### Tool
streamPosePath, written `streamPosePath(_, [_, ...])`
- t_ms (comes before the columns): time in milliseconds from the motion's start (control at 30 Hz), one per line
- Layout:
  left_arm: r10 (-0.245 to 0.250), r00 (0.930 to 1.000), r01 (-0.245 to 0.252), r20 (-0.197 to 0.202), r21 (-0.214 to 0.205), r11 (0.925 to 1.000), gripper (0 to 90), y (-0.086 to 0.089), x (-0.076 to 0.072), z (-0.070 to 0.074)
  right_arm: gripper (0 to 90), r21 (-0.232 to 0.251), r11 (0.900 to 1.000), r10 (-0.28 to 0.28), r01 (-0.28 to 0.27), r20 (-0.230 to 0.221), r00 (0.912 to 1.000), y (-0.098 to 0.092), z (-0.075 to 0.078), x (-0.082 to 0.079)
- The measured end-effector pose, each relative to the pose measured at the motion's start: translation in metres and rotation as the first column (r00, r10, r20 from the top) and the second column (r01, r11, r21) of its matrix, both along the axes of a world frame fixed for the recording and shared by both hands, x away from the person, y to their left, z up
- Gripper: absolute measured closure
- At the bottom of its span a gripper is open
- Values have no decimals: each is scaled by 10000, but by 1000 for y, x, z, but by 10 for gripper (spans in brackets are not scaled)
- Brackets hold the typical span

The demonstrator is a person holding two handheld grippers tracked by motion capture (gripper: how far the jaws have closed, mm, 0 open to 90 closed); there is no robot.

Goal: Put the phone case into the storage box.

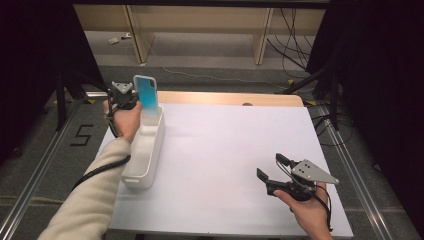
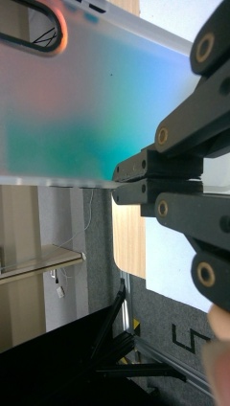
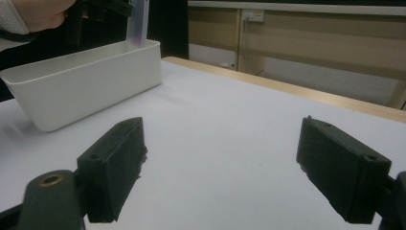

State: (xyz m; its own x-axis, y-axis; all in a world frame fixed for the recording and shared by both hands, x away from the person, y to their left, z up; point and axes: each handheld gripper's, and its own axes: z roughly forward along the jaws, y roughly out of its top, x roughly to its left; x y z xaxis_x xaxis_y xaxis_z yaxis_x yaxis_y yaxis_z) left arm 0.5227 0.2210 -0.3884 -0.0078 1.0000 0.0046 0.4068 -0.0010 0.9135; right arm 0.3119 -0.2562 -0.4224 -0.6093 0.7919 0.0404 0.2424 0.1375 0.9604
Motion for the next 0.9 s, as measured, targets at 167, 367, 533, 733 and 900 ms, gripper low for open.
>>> streamPosePath(167, [20,10000,-20,-70,1,10000,886,0,1,-3,181,-1,10000,0,0,-2,10000,0,0,0])
streamPosePath(367, [48,9999,-48,-147,-6,10000,886,0,2,-4,181,34,10000,29,-29,12,10000,0,0,0])
streamPosePath(533, [47,9998,-46,-188,37,10000,886,0,3,-5,181,-2,10000,16,-16,4,10000,0,0,0])
streamPosePath(733, [79,9996,-77,-266,57,10000,886,-1,4,-7,181,70,10000,39,-38,-108,9999,0,0,0])
streamPosePath(900, [57,9995,-54,-320,83,10000,886,-2,5,-9,181,124,9999,84,-82,-83,9999,0,0,0])
